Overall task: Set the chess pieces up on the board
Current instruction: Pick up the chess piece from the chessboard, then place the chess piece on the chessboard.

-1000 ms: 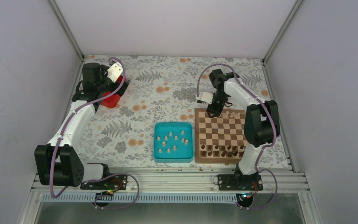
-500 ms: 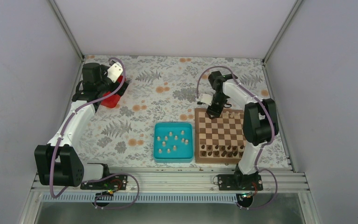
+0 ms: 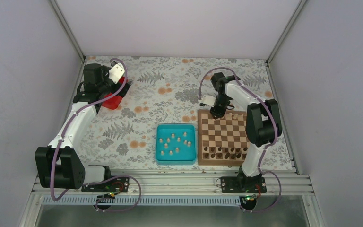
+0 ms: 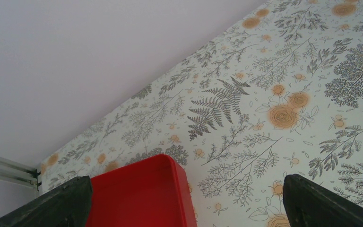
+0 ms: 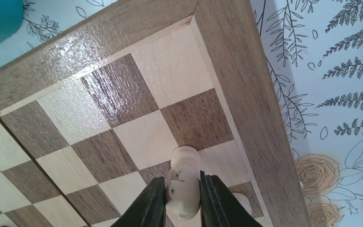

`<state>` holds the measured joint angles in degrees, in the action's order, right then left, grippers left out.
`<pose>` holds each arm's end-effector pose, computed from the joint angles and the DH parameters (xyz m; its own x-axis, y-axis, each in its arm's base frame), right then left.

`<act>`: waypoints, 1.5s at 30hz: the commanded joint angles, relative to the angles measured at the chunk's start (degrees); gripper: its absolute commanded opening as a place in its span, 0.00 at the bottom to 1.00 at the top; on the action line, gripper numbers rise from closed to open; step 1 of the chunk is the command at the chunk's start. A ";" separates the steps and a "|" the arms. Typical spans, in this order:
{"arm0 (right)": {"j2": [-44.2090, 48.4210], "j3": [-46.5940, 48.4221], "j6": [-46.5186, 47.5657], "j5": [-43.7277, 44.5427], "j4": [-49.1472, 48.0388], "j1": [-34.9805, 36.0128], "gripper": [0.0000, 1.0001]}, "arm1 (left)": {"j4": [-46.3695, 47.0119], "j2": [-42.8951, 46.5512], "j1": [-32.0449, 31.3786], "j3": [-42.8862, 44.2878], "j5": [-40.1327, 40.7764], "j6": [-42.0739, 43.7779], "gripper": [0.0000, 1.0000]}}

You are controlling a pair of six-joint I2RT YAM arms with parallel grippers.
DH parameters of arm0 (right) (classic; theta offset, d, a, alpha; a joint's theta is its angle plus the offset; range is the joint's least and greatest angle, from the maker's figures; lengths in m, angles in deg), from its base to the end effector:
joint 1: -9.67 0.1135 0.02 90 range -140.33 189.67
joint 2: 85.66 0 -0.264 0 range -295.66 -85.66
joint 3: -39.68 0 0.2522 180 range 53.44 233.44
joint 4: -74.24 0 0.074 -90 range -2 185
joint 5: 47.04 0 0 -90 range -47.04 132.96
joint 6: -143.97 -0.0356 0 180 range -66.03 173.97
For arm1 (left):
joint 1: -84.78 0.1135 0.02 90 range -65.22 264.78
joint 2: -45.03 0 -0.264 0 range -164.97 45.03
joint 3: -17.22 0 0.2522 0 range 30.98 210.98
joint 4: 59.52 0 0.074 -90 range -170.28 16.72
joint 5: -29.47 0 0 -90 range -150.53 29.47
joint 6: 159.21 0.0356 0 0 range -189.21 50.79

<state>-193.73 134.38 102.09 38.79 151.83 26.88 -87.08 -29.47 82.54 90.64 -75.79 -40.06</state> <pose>0.3292 0.1047 0.1967 -0.4188 -0.9071 -0.0429 -0.9073 0.4160 0.0610 0.2961 -0.0210 0.3112 -0.2875 0.4815 -0.8279 0.4678 0.8249 0.3173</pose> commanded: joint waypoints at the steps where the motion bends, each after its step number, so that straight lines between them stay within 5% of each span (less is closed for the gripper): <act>1: 0.30 0.13 -0.31 0.03 -0.18 0.20 0.18 | 0.80 0.66 0.22 -0.64 -0.57 0.21 1.00; 45: -3.13 5.02 -0.39 -0.68 1.23 1.95 0.22 | 0.96 0.21 0.24 -0.44 -0.38 0.37 1.00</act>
<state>-196.03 139.59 102.00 37.92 152.82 28.41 -87.08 -29.47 82.54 90.64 -75.77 -40.06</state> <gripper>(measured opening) 0.201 0.999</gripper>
